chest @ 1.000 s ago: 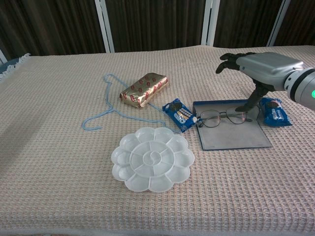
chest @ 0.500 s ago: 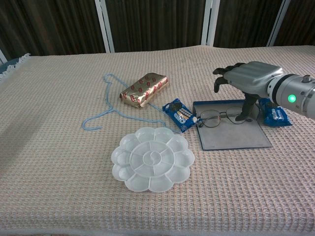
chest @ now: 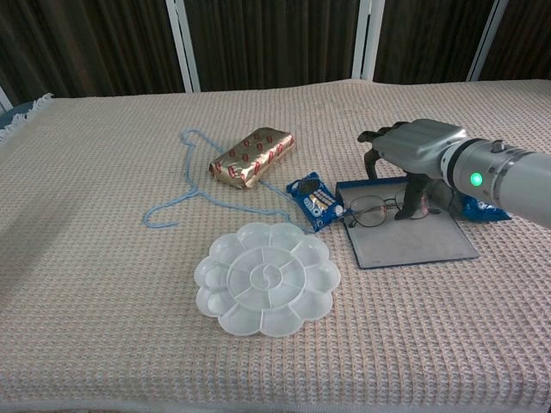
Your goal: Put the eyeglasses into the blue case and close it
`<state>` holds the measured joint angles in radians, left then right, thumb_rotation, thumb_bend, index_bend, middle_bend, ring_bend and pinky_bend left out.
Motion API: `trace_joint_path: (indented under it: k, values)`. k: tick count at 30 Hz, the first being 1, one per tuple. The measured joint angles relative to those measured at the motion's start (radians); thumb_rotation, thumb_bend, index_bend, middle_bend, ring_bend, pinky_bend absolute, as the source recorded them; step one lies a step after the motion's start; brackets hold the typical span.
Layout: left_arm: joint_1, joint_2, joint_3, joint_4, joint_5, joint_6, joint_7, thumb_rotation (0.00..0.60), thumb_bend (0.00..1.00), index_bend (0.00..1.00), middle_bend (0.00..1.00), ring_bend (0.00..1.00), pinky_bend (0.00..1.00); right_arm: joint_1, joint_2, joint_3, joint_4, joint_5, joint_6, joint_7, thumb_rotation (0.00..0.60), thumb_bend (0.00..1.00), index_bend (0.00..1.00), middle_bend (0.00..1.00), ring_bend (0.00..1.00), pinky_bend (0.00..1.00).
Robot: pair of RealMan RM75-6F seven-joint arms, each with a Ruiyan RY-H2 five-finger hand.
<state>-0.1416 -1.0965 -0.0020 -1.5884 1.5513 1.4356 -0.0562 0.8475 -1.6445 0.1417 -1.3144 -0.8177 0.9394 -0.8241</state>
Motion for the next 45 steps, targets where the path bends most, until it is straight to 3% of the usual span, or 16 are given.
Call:
trace_joint_path:
  k: [9, 21, 26, 30, 40, 45]
  values:
    - [0.001, 0.000, 0.001, 0.000, 0.002, 0.001, 0.000, 0.600, 0.41, 0.00, 0.00, 0.00, 0.03, 0.011, -0.007, -0.003, 0.010, 0.016, -0.001, -0.004, 0.600, 0.46, 0.58, 0.00, 0.00, 0.00]
    - [0.000, 0.000, 0.001, -0.002, 0.002, -0.001, 0.003, 0.600, 0.41, 0.00, 0.00, 0.00, 0.03, 0.006, -0.013, -0.003, 0.018, 0.013, 0.019, 0.016, 0.600, 0.55, 0.65, 0.02, 0.00, 0.00]
    - [0.000, 0.000, 0.001, -0.003, 0.001, -0.002, 0.007, 0.600, 0.41, 0.00, 0.00, 0.00, 0.03, 0.007, -0.007, -0.006, 0.011, 0.025, 0.014, 0.010, 0.600, 0.55, 0.46, 0.02, 0.00, 0.00]
    - [0.000, 0.000, 0.001, -0.004, 0.001, -0.004, 0.009, 0.600, 0.41, 0.00, 0.00, 0.00, 0.03, 0.007, 0.006, -0.007, -0.002, 0.029, 0.006, 0.016, 0.600, 0.42, 0.36, 0.00, 0.00, 0.00]
    - [0.002, 0.000, 0.003, -0.006, 0.006, 0.000, 0.012, 0.600, 0.42, 0.00, 0.00, 0.00, 0.03, -0.006, 0.049, -0.009, -0.065, 0.007, 0.037, 0.036, 0.600, 0.37, 0.32, 0.00, 0.00, 0.00]
    - [0.004, 0.000, 0.003, -0.005, 0.008, 0.005, 0.011, 0.600, 0.42, 0.00, 0.00, 0.00, 0.03, -0.035, 0.099, -0.019, -0.151, -0.054, 0.079, 0.079, 0.600, 0.33, 0.34, 0.00, 0.00, 0.00]
